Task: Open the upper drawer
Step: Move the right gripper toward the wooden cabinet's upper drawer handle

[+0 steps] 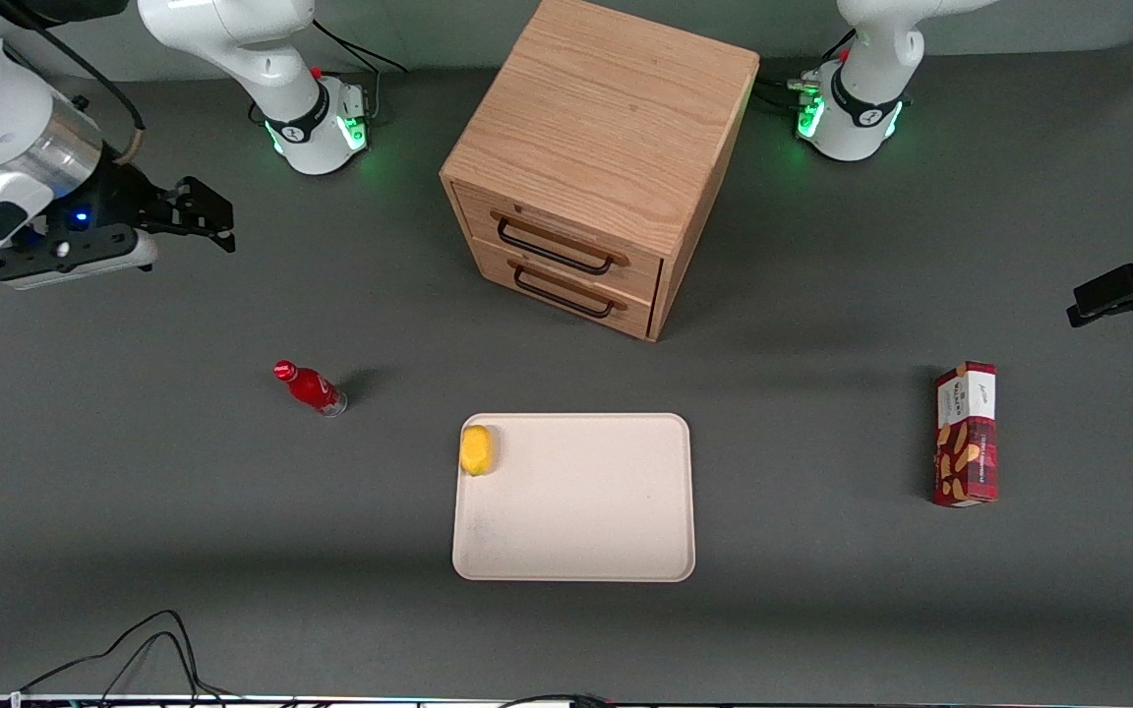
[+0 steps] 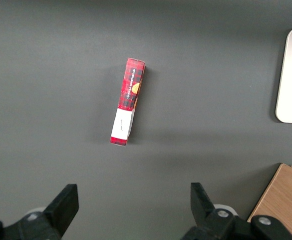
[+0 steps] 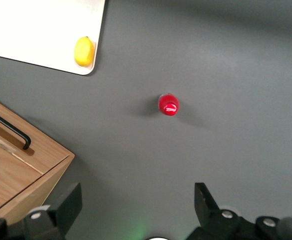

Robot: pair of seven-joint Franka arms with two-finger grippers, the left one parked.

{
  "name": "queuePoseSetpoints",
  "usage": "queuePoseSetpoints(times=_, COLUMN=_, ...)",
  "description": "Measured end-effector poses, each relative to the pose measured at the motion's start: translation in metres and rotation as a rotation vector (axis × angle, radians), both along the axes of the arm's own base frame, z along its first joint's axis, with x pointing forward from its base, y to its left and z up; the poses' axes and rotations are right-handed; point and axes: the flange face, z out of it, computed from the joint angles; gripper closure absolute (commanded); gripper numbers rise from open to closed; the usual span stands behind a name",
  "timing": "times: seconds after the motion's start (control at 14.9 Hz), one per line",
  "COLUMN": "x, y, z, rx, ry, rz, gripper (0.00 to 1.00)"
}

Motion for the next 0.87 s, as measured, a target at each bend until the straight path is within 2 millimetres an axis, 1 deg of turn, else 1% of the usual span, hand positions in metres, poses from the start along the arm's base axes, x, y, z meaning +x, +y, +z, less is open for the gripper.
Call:
queuePoseSetpoints(times=0.13, x=0.003, y=0.008, z=-0.005, rx=0.024, ry=0.006, rz=0.034, gripper=0.0)
queuePoseSetpoints(times=0.2, x=0.003, y=0.014, z=-0.006, rx=0.033, ry=0.005, rz=0.085, gripper=0.0)
queuePoseSetpoints(times=0.27, x=0.001, y=0.024, z=-0.006, rx=0.038, ry=0.004, rz=0.156, gripper=0.0)
queuePoseSetpoints(times=0.47, x=-0.015, y=0.076, z=-0.008, rx=0.045, ry=0.004, rz=0.386, gripper=0.0)
queuePoseSetpoints(times=0.67, x=-0.027, y=0.125, z=-0.017, rx=0.059, ry=-0.004, rz=0.567, gripper=0.0)
queuePoseSetpoints(times=0.87, x=-0.035, y=0.154, z=-0.021, rx=0.09, ry=-0.013, rz=0.69, gripper=0.0)
